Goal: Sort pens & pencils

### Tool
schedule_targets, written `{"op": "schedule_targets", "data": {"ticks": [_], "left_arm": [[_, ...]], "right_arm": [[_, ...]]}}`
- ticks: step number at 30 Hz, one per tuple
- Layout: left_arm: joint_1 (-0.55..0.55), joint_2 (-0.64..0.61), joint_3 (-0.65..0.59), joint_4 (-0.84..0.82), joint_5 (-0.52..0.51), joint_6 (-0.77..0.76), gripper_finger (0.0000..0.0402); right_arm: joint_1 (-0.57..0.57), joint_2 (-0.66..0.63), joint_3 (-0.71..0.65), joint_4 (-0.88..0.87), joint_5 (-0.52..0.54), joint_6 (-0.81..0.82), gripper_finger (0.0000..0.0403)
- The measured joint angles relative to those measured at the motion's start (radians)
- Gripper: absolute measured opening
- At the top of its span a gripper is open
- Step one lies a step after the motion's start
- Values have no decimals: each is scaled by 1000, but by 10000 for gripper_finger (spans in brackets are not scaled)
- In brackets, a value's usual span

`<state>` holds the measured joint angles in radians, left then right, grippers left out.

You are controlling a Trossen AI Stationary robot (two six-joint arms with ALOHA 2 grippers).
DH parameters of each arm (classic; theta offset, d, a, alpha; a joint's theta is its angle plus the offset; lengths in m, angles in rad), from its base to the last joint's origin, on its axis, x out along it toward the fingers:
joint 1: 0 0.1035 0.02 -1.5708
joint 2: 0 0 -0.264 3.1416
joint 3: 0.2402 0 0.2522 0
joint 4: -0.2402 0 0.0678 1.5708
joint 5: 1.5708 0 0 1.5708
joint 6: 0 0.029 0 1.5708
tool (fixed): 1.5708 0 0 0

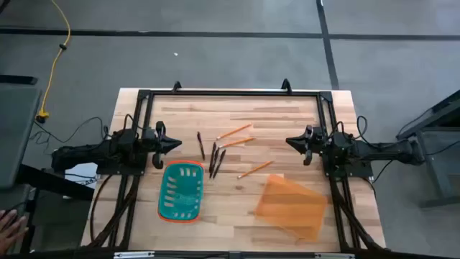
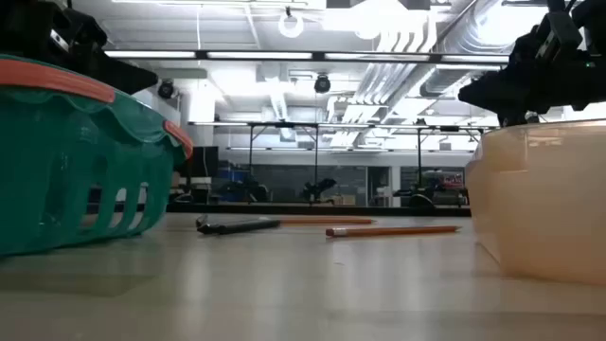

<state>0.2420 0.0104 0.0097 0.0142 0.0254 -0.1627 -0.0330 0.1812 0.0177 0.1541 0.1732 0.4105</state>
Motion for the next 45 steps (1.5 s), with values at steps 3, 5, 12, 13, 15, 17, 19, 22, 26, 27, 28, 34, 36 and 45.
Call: {"op": "schedule_targets", "data": {"ticks": [3, 5, 12, 13, 15, 17, 19, 22, 26, 27, 28, 34, 36, 45], "left_arm": [[0, 0, 0, 0, 0, 0, 1], [0, 0, 0, 0, 0, 0, 1], [0, 0, 0, 0, 0, 0, 1], [0, 0, 0, 0, 0, 0, 1], [0, 0, 0, 0, 0, 0, 1], [0, 0, 0, 0, 0, 0, 1], [0, 0, 0, 0, 0, 0, 1], [0, 0, 0, 0, 0, 0, 1], [0, 0, 0, 0, 0, 0, 1], [0, 0, 0, 0, 0, 0, 1], [0, 0, 0, 0, 0, 0, 1], [0, 0, 0, 0, 0, 0, 1], [0, 0, 0, 0, 0, 0, 1], [0, 0, 0, 0, 0, 0, 1]], "right_arm": [[0, 0, 0, 0, 0, 0, 25], [0, 0, 0, 0, 0, 0, 25], [0, 0, 0, 0, 0, 0, 25], [0, 0, 0, 0, 0, 0, 25], [0, 0, 0, 0, 0, 0, 25], [0, 0, 0, 0, 0, 0, 25], [0, 0, 0, 0, 0, 0, 25], [0, 0, 0, 0, 0, 0, 25], [0, 0, 0, 0, 0, 0, 25], [0, 0, 0, 0, 0, 0, 25], [0, 0, 0, 0, 0, 0, 25], [0, 0, 0, 0, 0, 0, 25], [0, 0, 0, 0, 0, 0, 25], [0, 0, 0, 0, 0, 0, 25]]}}
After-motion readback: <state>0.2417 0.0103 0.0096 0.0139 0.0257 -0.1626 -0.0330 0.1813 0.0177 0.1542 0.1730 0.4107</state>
